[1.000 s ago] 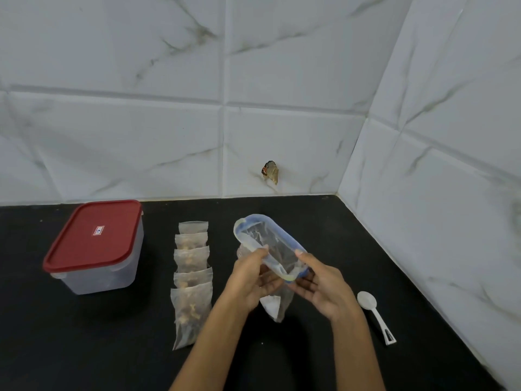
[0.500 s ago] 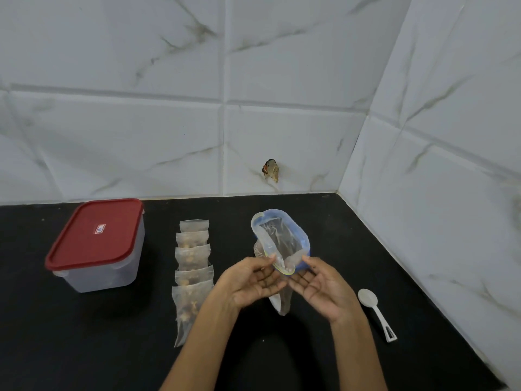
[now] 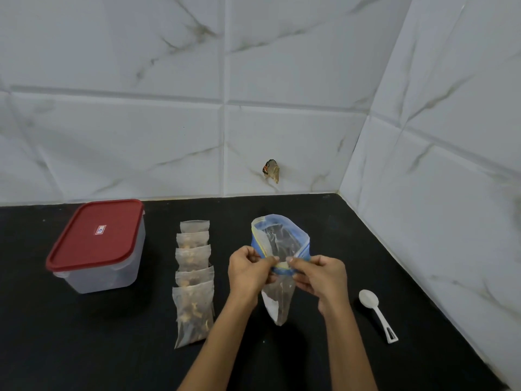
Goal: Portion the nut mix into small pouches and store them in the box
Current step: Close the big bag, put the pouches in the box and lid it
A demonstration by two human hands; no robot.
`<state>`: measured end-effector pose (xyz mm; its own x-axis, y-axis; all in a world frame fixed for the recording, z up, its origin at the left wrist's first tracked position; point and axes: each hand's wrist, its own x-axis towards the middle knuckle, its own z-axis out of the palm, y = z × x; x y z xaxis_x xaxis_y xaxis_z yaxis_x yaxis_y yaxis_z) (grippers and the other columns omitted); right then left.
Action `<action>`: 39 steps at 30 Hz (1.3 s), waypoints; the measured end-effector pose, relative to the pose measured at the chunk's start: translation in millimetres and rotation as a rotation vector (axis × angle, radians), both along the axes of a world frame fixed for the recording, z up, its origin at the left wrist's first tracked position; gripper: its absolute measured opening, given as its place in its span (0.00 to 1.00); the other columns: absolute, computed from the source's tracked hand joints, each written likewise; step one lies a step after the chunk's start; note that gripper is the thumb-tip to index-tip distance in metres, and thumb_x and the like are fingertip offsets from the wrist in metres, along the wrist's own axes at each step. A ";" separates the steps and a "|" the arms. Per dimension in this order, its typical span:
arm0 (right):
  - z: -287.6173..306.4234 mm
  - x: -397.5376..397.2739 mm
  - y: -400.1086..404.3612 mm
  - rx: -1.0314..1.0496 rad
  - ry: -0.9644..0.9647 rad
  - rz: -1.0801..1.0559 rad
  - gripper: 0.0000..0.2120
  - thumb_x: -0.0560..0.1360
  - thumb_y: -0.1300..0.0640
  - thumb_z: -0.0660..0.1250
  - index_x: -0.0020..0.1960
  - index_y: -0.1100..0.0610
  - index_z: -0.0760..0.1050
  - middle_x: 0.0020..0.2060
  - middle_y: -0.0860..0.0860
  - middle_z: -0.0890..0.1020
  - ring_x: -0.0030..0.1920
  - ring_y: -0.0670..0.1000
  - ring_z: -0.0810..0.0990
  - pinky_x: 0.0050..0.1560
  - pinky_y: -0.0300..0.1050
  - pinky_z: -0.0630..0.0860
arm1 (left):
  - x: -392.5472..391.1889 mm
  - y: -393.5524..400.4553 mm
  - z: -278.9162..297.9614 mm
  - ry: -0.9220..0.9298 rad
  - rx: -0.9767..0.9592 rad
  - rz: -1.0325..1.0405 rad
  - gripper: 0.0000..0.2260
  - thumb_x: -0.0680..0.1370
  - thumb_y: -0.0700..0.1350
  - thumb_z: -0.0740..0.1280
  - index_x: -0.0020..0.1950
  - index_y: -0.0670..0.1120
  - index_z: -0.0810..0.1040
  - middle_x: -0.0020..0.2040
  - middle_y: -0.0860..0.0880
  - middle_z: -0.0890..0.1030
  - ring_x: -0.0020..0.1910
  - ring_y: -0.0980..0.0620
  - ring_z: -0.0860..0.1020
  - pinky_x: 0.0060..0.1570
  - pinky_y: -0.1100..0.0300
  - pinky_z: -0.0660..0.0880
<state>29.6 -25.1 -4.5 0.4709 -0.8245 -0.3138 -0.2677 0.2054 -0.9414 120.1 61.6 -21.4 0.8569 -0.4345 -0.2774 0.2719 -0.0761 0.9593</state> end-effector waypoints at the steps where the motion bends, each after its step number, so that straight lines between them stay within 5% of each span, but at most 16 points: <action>1: -0.9 1.0 1.7 -0.061 0.041 -0.025 0.09 0.65 0.62 0.77 0.37 0.63 0.78 0.30 0.56 0.83 0.31 0.51 0.82 0.35 0.46 0.81 | -0.6 0.0 -1.6 -0.059 0.023 0.023 0.07 0.72 0.33 0.71 0.41 0.40 0.73 0.32 0.45 0.78 0.21 0.57 0.76 0.24 0.64 0.74; 7: 0.0 9.2 13.7 -0.447 0.316 -0.030 0.08 0.65 0.59 0.74 0.38 0.59 0.75 0.33 0.53 0.80 0.33 0.50 0.78 0.30 0.42 0.72 | -5.0 -3.2 -2.8 -0.141 0.098 0.071 0.08 0.69 0.31 0.70 0.44 0.39 0.74 0.38 0.40 0.80 0.22 0.55 0.77 0.23 0.65 0.73; 10: 0.8 10.7 11.5 -0.128 0.090 -0.052 0.08 0.68 0.65 0.72 0.44 0.61 0.76 0.38 0.56 0.81 0.35 0.51 0.81 0.32 0.43 0.79 | -0.6 -2.1 -3.6 -0.041 0.033 0.030 0.08 0.71 0.31 0.69 0.48 0.38 0.74 0.39 0.39 0.79 0.24 0.54 0.76 0.24 0.66 0.72; 13: 4.7 5.6 8.2 0.218 -0.111 -0.032 0.07 0.69 0.65 0.72 0.47 0.63 0.78 0.35 0.56 0.80 0.32 0.50 0.78 0.31 0.41 0.75 | 1.7 0.5 -1.0 0.081 -0.078 -0.032 0.11 0.73 0.37 0.73 0.49 0.39 0.73 0.35 0.43 0.76 0.22 0.56 0.74 0.24 0.66 0.72; 16: 4.5 3.7 3.8 0.352 -0.176 -0.045 0.09 0.72 0.57 0.72 0.47 0.62 0.79 0.35 0.57 0.80 0.34 0.52 0.78 0.34 0.44 0.75 | 2.6 0.6 4.6 0.219 -0.157 -0.039 0.09 0.76 0.44 0.71 0.46 0.40 0.74 0.31 0.46 0.76 0.21 0.56 0.74 0.25 0.64 0.73; 19: 2.3 3.0 2.3 0.344 -0.189 -0.099 0.07 0.73 0.58 0.71 0.46 0.62 0.78 0.37 0.57 0.81 0.36 0.53 0.80 0.37 0.46 0.77 | 2.0 2.7 9.0 0.257 -0.169 -0.074 0.05 0.76 0.40 0.69 0.42 0.41 0.75 0.27 0.48 0.76 0.23 0.56 0.74 0.26 0.64 0.75; 21: -0.2 1.6 1.7 0.219 -0.135 -0.120 0.04 0.72 0.62 0.71 0.44 0.62 0.78 0.36 0.56 0.81 0.35 0.51 0.79 0.35 0.44 0.77 | 1.7 3.6 7.3 0.160 -0.088 -0.062 0.04 0.74 0.36 0.70 0.42 0.42 0.76 0.31 0.46 0.77 0.28 0.53 0.75 0.30 0.60 0.77; 25: 0.6 -3.7 3.4 -0.412 0.151 -0.173 0.03 0.67 0.63 0.71 0.39 0.59 0.77 0.30 0.51 0.79 0.31 0.47 0.76 0.30 0.40 0.70 | 3.6 5.9 2.8 -0.166 0.048 0.089 0.10 0.69 0.31 0.69 0.38 0.45 0.75 0.30 0.46 0.74 0.28 0.49 0.74 0.34 0.51 0.76; 28: 0.6 -2.9 5.7 -0.601 0.235 -0.091 0.06 0.66 0.64 0.69 0.36 0.57 0.73 0.28 0.49 0.77 0.30 0.47 0.75 0.29 0.39 0.67 | 1.5 5.9 3.4 -0.296 0.136 0.053 0.11 0.68 0.32 0.70 0.35 0.47 0.74 0.29 0.50 0.73 0.29 0.55 0.72 0.33 0.57 0.73; 34: 4.8 -1.5 -3.9 0.195 -0.105 0.071 0.06 0.69 0.67 0.68 0.47 0.63 0.78 0.36 0.56 0.80 0.38 0.52 0.79 0.40 0.47 0.78 | 2.2 2.5 8.5 0.100 -0.027 -0.103 0.04 0.74 0.35 0.68 0.46 0.42 0.76 0.38 0.45 0.80 0.35 0.51 0.79 0.35 0.58 0.77; 39: 1.8 -2.7 -4.8 0.198 -0.098 0.084 0.07 0.71 0.59 0.72 0.45 0.63 0.81 0.35 0.57 0.81 0.37 0.53 0.79 0.41 0.50 0.78 | 0.8 2.5 8.1 0.174 -0.054 -0.141 0.09 0.77 0.47 0.68 0.45 0.41 0.79 0.40 0.41 0.81 0.38 0.47 0.80 0.38 0.54 0.78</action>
<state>26.9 -29.9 -2.6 0.5715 -0.7080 -0.4148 -0.2014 0.3690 -0.9073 120.9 64.1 -13.4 0.7278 -0.5648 -0.3890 0.4242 -0.0749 0.9025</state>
